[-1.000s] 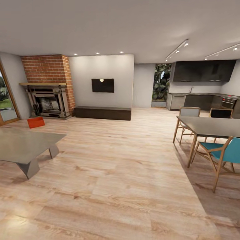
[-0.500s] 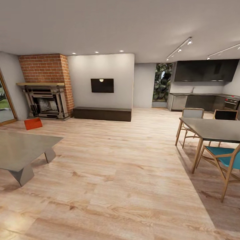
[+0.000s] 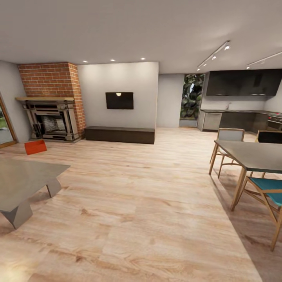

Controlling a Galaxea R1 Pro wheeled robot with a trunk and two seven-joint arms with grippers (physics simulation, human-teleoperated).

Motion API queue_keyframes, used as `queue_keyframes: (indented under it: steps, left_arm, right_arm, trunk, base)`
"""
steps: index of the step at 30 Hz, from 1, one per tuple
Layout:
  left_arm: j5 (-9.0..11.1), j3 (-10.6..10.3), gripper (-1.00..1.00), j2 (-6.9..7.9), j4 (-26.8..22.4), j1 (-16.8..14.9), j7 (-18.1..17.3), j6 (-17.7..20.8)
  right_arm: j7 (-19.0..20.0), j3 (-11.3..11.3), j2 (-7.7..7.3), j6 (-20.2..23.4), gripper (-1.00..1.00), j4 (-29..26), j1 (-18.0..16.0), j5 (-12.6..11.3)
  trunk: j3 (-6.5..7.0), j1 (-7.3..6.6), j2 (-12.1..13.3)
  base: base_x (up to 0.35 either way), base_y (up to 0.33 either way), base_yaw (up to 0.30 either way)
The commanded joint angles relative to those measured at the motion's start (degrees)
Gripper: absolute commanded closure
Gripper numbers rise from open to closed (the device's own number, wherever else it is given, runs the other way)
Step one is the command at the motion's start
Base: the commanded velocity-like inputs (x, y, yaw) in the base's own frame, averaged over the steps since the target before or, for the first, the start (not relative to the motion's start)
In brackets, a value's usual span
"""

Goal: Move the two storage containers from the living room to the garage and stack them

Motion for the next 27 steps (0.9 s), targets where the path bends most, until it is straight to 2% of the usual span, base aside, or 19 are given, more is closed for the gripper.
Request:
queue_keyframes:
  steps: [1,27]
  left_arm:
    - [0.42,-0.03,-1.00,0.00,0.01,-0.02,0.02,-0.15]
    - [0.34,-0.11,-1.00,0.00,0.01,-0.02,0.02,-0.15]
  right_arm:
    - [-0.02,0.49,0.03,-0.31,-1.00,0.17,-0.06,-0.49]
    - [-0.01,0.44,-0.05,-0.37,-1.00,0.17,-0.06,-0.81]
  trunk:
    - [-0.06,0.03,-0.03]
    - [-0.06,0.03,-0.03]
  base:
    - [0.321,0.000,0.000]
    - [0.321,0.000,0.000]
